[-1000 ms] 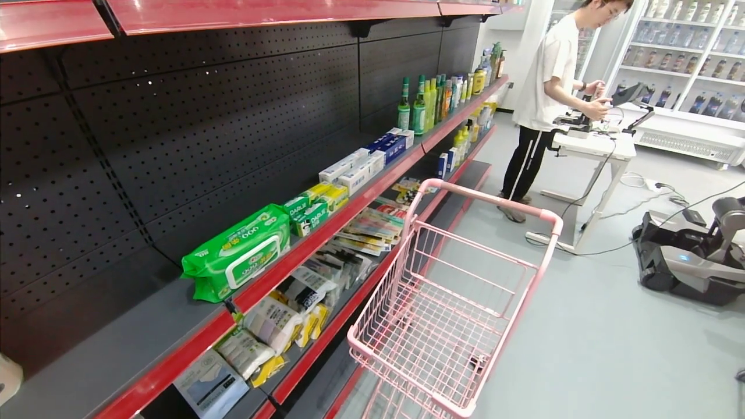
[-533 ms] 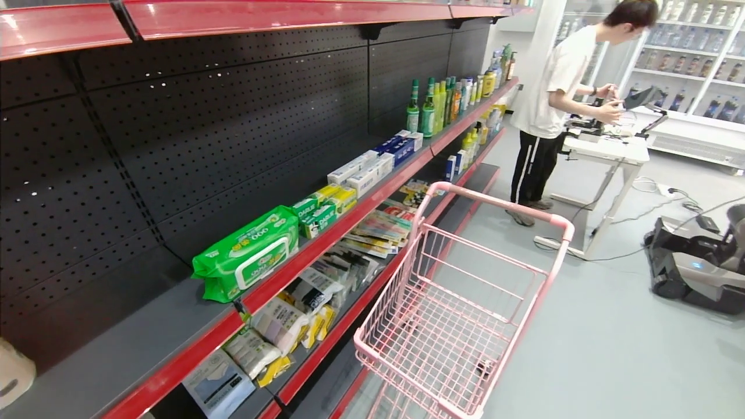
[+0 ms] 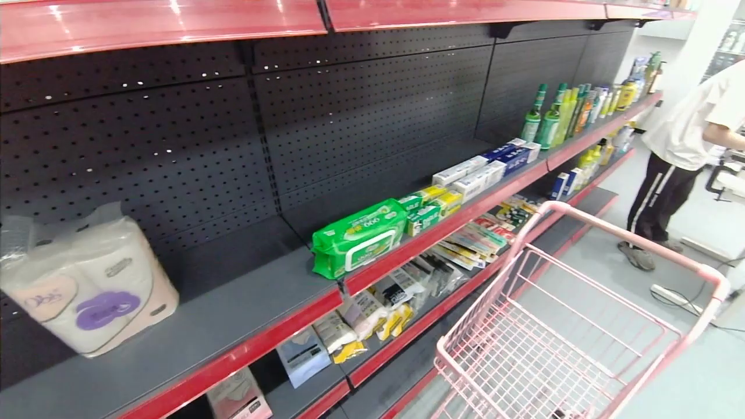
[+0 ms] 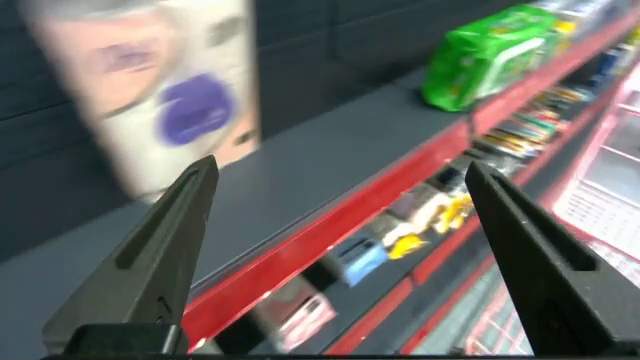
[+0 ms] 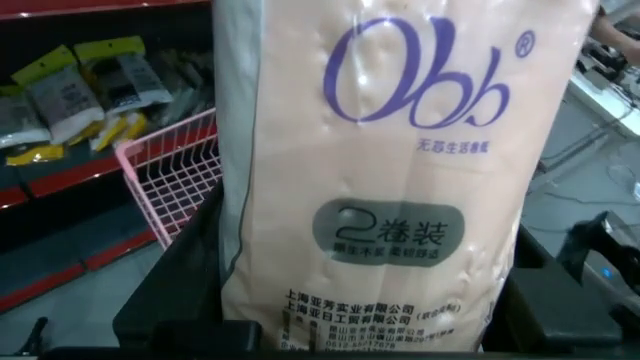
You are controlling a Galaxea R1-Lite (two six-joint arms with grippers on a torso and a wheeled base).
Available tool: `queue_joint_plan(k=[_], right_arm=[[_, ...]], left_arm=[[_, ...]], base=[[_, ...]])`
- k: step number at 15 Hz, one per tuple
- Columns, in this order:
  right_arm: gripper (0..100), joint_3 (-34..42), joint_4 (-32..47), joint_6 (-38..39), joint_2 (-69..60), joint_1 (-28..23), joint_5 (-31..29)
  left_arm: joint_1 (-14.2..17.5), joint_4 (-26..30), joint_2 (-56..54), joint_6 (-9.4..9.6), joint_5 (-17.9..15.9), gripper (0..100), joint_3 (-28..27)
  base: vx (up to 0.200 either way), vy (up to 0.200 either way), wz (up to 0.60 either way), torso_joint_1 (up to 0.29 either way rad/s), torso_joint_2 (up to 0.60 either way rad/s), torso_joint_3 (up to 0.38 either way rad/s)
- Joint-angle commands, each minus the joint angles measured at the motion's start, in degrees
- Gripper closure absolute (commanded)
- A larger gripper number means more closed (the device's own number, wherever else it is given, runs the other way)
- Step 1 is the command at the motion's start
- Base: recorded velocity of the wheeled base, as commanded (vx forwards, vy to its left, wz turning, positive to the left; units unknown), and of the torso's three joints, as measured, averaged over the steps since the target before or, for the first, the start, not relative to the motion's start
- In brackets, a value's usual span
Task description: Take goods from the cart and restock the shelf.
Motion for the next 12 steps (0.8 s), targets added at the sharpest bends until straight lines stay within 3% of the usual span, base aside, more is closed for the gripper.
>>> queue_joint_plan(k=[1,12], right_arm=[[100,0.1,0.0,0.0,0.5,0.1,0.0],[100,0.1,-1.4,-0.1,2.6,0.1,0.0]], left_arm=[[0.0,0.0,0.1,-0.01,0.0,0,0.0],[0.0,0.0,0.1,-0.1,0.0,0,0.0]], base=[[0.0,0.0,0.6,0.002,-0.01,0.002],[0.0,0.0,0.6,0.003,0.0,0.003]])
